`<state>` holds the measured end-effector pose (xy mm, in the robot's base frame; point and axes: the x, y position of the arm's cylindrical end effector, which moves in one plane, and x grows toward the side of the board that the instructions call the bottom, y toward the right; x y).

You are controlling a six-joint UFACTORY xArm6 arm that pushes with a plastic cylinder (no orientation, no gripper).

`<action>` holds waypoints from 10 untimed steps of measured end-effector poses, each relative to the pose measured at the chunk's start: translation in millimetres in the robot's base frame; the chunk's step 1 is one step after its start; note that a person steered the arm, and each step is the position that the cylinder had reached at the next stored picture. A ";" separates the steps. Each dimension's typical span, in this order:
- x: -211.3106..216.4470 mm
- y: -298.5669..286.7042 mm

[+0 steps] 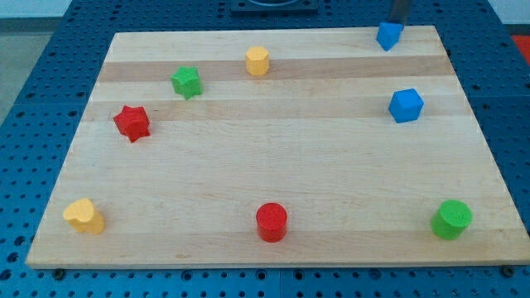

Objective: Move the triangle diagonal bottom right to the hexagon

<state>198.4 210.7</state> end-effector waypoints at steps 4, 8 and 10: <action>55.1 -10.1; 84.0 -50.7; 111.5 -124.5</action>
<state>309.8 86.1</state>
